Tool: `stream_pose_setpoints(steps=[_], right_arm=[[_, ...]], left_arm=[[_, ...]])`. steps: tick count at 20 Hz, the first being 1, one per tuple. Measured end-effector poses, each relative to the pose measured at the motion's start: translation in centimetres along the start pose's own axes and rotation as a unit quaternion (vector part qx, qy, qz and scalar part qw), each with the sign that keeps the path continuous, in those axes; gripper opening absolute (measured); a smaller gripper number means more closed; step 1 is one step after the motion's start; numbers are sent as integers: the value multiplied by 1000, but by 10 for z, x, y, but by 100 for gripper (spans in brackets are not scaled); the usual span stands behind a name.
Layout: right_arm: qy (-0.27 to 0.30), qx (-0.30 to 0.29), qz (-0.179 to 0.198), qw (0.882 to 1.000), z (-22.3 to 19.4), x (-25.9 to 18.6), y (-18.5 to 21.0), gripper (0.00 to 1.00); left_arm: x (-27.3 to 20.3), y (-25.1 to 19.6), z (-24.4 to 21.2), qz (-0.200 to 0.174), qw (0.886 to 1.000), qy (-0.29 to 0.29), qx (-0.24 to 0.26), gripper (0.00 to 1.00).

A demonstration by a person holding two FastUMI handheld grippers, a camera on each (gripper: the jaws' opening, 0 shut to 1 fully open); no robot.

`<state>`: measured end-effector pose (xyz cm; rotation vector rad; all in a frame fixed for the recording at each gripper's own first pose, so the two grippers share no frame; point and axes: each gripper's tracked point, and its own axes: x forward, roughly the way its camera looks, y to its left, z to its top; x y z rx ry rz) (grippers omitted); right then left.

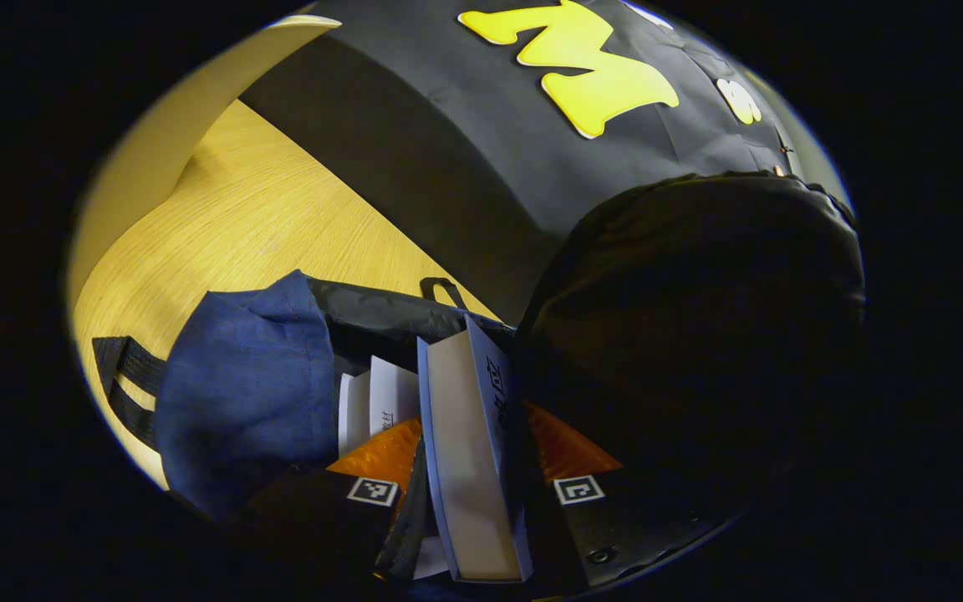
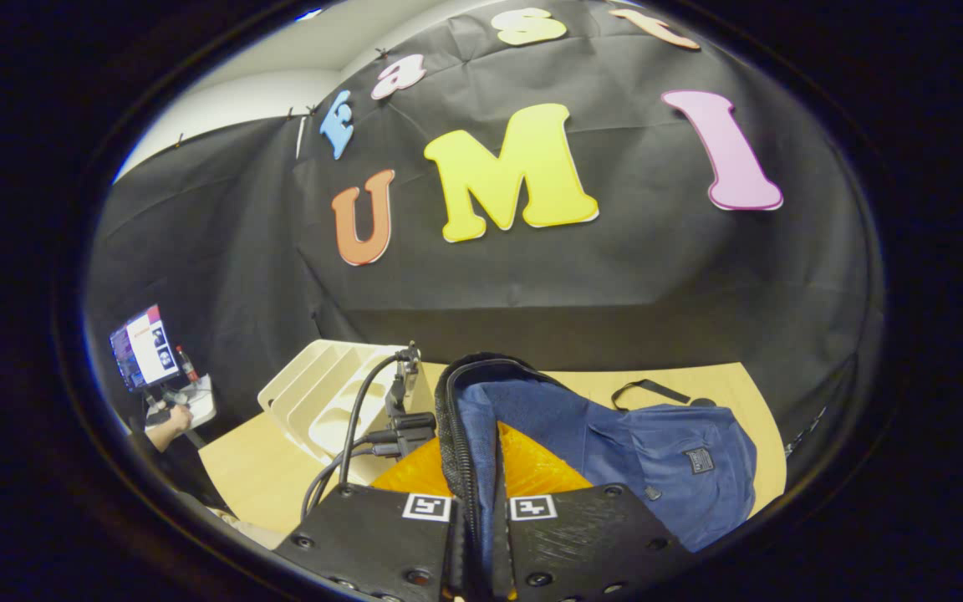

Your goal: Open the schoolbag, grab two books from the bookshelf and put them into the schoolbag.

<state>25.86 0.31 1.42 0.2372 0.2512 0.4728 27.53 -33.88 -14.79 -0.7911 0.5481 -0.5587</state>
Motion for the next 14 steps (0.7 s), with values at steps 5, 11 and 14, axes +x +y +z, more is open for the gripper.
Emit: stream_pose_setpoints(steps=[5, 11, 14], right_arm=[[-8, 39, -27, 999, -6, 1, -23, 11], [-1, 69, -49, 996, -27, -4, -45, 13], [0, 112, -44, 993, -43, -5, -52, 13]], left_arm=[[-16, 20, 17, 84, 986, -28, 138, 84], [-68, 7, 55, 116, 967, -94, 208, 92], [-99, 16, 65, 130, 959, -114, 226, 95]])
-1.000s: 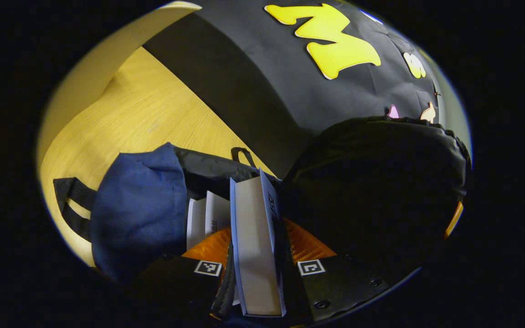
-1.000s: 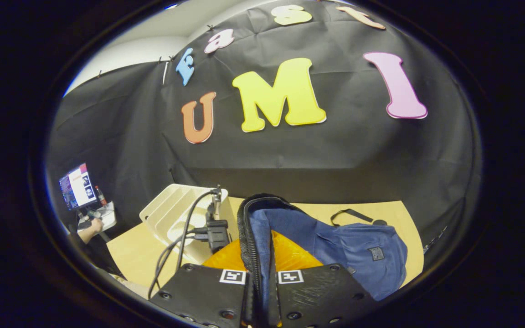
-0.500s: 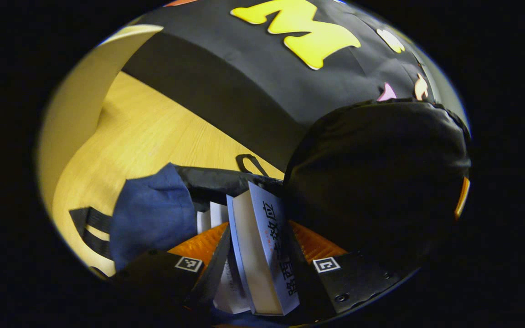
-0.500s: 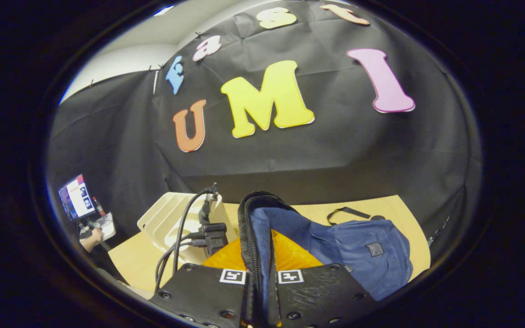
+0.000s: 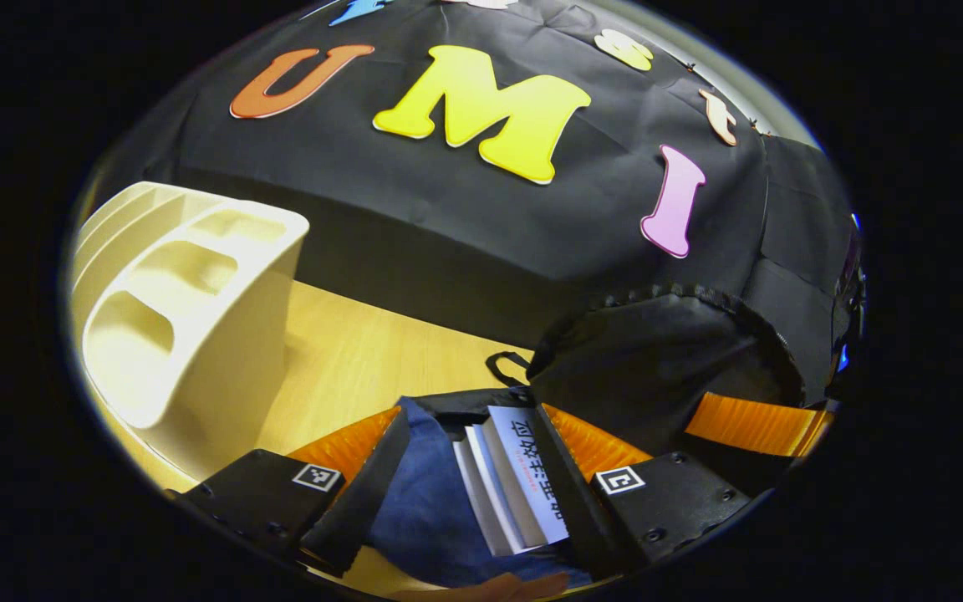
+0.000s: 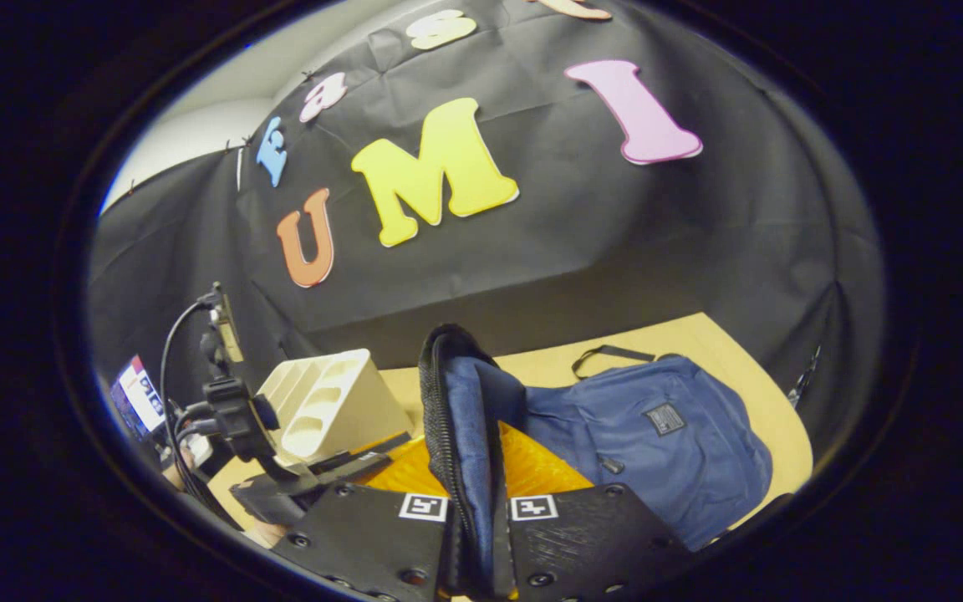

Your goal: Open the schoolbag, grab two books from the bookshelf and put them into the schoolbag.

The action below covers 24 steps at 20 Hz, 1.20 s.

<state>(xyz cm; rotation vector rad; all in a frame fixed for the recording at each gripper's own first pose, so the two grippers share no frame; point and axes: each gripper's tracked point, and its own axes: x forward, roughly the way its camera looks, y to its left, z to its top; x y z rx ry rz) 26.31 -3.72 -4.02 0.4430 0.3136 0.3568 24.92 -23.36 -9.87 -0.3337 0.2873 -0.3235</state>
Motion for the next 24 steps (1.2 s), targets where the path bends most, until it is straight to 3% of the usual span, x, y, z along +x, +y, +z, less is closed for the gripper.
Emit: stream_pose_setpoints(steps=[1, 2, 6, 9, 11, 14, 16, 17, 19, 20, 24], right_arm=[[-1, 12, -1, 1000, -2, 1, -4, 13], [-2, 20, -5, 1000, -4, 1, -8, 13], [-25, -1, -82, 996, -5, -7, -36, 13], [-32, -16, -114, 993, -14, -16, -36, 13], [-25, -34, -133, 990, -29, -20, -37, 23], [-31, -53, -172, 983, -40, -29, -36, 25], [-36, -56, -189, 980, -49, -35, -34, 41], [-35, -58, -198, 978, -54, -38, -33, 41], [-28, -62, -208, 976, -67, -44, -27, 52], [-27, -62, -212, 975, -72, -48, -25, 67], [-40, -76, -222, 971, -80, -64, -15, 81]], left_arm=[[-7, 7, 3, 6, 1000, -4, 6, 100], [-15, 17, 5, 16, 1000, -9, 13, 96], [-47, 40, 21, 32, 998, -35, 43, 97], [-72, 54, 37, 40, 994, -63, 75, 98], [-94, 62, 42, 45, 993, -72, 81, 98], [-129, 86, 55, 75, 987, -104, 100, 97], [-150, 97, 55, 85, 983, -119, 110, 97], [-161, 101, 54, 93, 982, -122, 114, 97], [-182, 114, 49, 102, 980, -126, 119, 97], [-192, 120, 45, 107, 979, -126, 119, 97], [-225, 139, 38, 123, 976, -137, 112, 97]])
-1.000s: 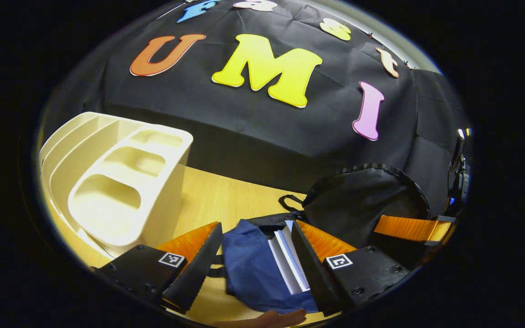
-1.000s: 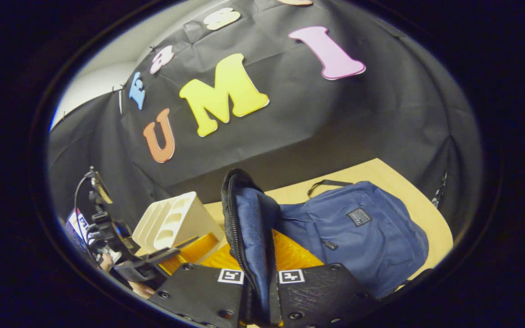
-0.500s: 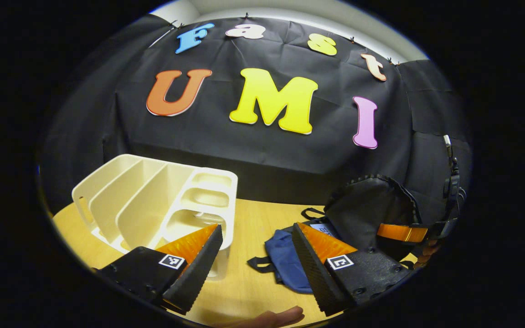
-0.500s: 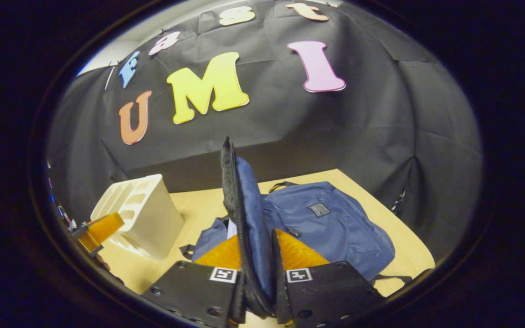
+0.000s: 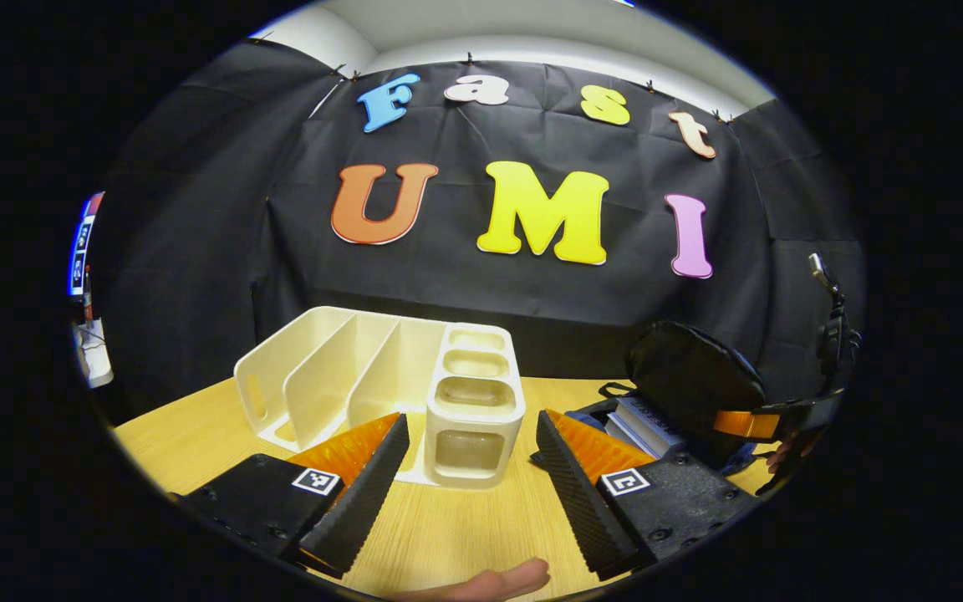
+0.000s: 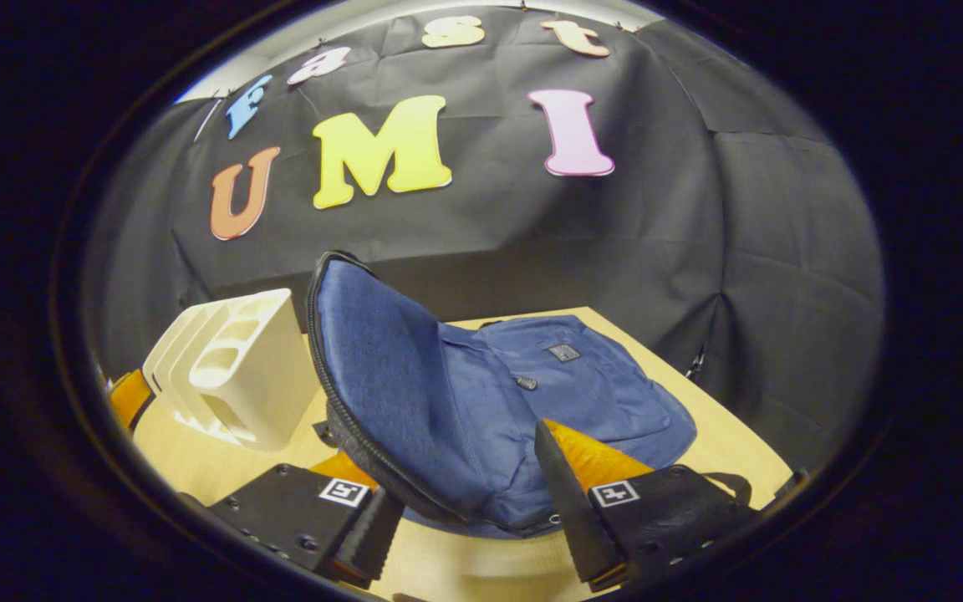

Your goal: Open the schoolbag, grab two books from the bookshelf and put them into the schoolbag.

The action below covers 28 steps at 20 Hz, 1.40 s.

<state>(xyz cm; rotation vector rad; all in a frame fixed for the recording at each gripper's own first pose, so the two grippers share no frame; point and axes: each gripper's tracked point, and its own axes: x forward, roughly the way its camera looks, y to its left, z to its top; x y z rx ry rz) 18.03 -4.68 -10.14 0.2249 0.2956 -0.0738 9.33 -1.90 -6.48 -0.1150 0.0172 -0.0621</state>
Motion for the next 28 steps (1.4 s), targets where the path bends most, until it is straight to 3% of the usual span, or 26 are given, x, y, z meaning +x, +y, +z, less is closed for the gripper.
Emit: stream_pose_setpoints(steps=[1, 2, 3, 4, 7, 8, 12, 14, 17, 21, 24, 28], right_arm=[[0, -3, -4, 1000, -2, -5, 0, 83], [-3, -5, -5, 1000, -2, -12, -1, 90], [-9, -5, -7, 1000, 0, -19, -1, 83], [-16, -4, -7, 1000, 3, -26, 0, 96], [-37, 5, -3, 999, 10, -52, 5, 99], [-44, -2, -2, 999, 10, -60, 6, 95], [-87, -8, 13, 996, 28, -112, 16, 97], [-105, 4, 27, 994, 33, -139, 21, 95], [-116, -8, 48, 992, 33, -170, 31, 94], [-136, -43, 85, 986, 29, -212, 44, 94], [-153, -38, 107, 982, 34, -240, 48, 96], [-178, -54, 84, 979, 39, -254, 30, 96]], left_arm=[[-5, 6, -2, 8, 1000, 3, 3, 98], [-11, 12, 1, 17, 1000, 0, 8, 98], [-18, 15, 6, 20, 1000, -8, 11, 98], [-23, 16, 13, 19, 1000, -17, 13, 100], [-43, 19, 33, 27, 999, -35, 14, 98], [-48, 16, 38, 21, 999, -37, 12, 98], [-72, 14, 57, 18, 999, -39, 5, 98], [-88, -20, 72, 14, 999, -52, 6, 98], [-106, -22, 84, 4, 998, -64, 20, 98], [-115, -29, 68, -9, 1000, -23, 18, 98], [-122, -28, 73, -8, 999, -29, 31, 98], [-125, -24, 66, 0, 999, -16, 37, 98]])
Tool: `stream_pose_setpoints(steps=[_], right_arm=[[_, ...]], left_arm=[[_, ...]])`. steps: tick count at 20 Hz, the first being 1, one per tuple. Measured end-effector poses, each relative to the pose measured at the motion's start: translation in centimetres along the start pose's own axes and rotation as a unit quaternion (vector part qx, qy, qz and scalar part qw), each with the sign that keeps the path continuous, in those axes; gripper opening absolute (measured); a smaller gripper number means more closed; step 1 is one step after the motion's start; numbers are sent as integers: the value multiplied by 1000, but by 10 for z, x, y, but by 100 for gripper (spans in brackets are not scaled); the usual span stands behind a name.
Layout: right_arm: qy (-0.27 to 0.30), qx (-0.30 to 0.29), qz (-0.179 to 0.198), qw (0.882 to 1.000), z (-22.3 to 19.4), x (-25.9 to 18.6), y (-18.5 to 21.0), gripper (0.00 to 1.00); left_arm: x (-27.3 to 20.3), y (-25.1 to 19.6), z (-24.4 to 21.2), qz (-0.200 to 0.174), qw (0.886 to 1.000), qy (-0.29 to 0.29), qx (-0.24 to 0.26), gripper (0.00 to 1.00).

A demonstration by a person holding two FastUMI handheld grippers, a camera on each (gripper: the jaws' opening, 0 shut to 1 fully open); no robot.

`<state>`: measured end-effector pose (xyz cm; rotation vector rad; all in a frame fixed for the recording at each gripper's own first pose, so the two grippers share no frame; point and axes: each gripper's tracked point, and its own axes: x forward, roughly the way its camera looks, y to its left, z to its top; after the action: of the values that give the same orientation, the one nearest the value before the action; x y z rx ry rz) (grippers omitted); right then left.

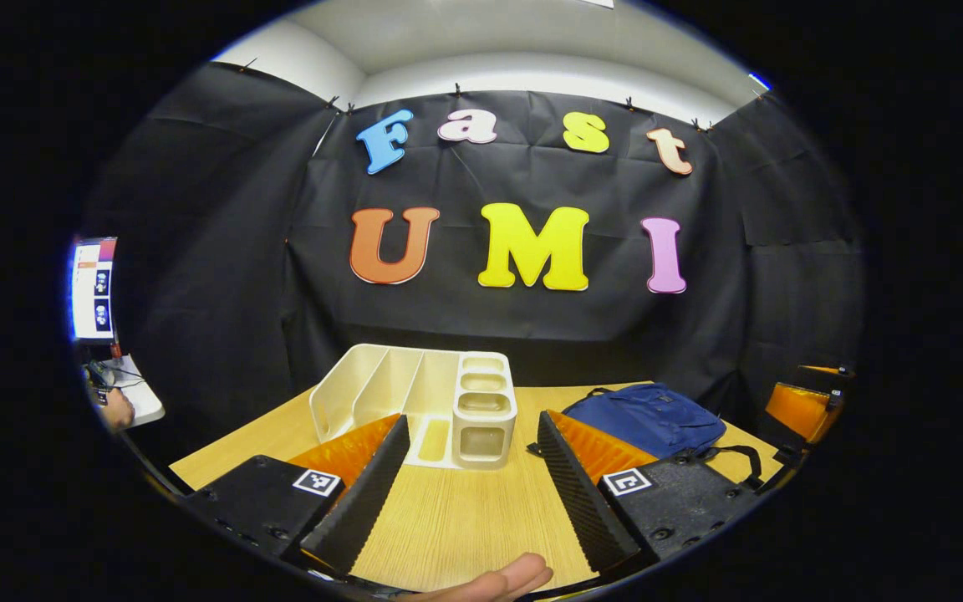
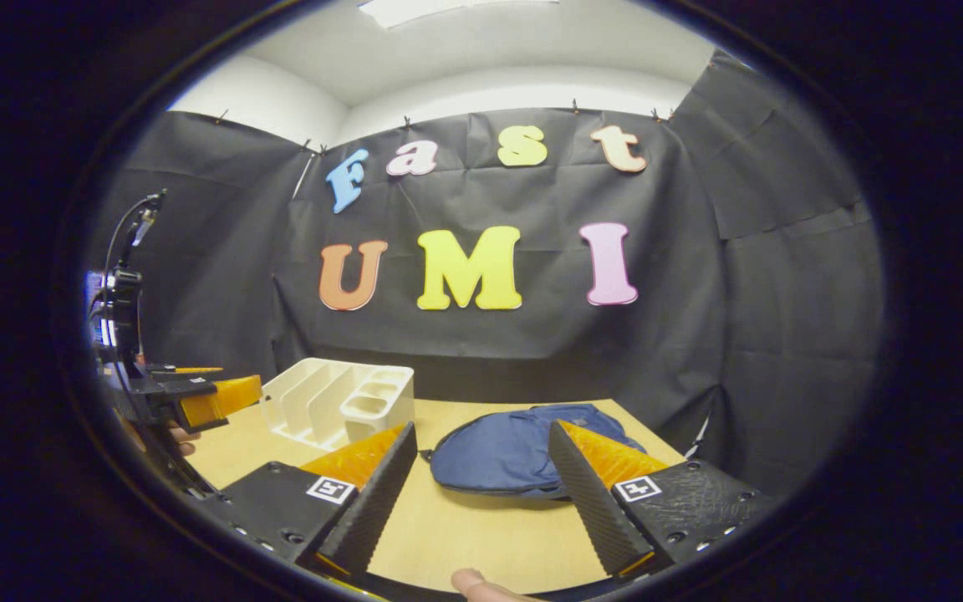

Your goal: Open the schoolbag, grab two books from the bookshelf and put them into the schoolbag.

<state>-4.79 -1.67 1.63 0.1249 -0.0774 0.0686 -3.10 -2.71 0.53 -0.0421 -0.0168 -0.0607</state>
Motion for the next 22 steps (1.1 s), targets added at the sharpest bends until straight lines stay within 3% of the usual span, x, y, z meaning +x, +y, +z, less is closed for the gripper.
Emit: stream_pose_setpoints(steps=[2, 10, 12, 16, 18, 22], right_arm=[[0, 0, -15, 1000, -3, 0, -5, 97], [19, 12, -9, 1000, -22, 8, 9, 96], [28, 19, 1, 999, -26, 8, 14, 96], [23, -3, -22, 999, -26, 12, 2, 94], [23, -4, -21, 1000, -27, 11, 4, 99], [21, -8, -19, 1000, -27, 12, 2, 97]], left_arm=[[-1, 0, 0, 2, 1000, 1, 8, 98], [-4, -16, 1, -15, 1000, -6, 24, 98], [-3, -15, -2, -10, 1000, -3, 26, 98], [1, -10, -7, 2, 999, 4, 32, 98], [1, -4, -9, 14, 999, 7, 39, 98], [5, -5, -15, 12, 999, 18, 31, 98]])
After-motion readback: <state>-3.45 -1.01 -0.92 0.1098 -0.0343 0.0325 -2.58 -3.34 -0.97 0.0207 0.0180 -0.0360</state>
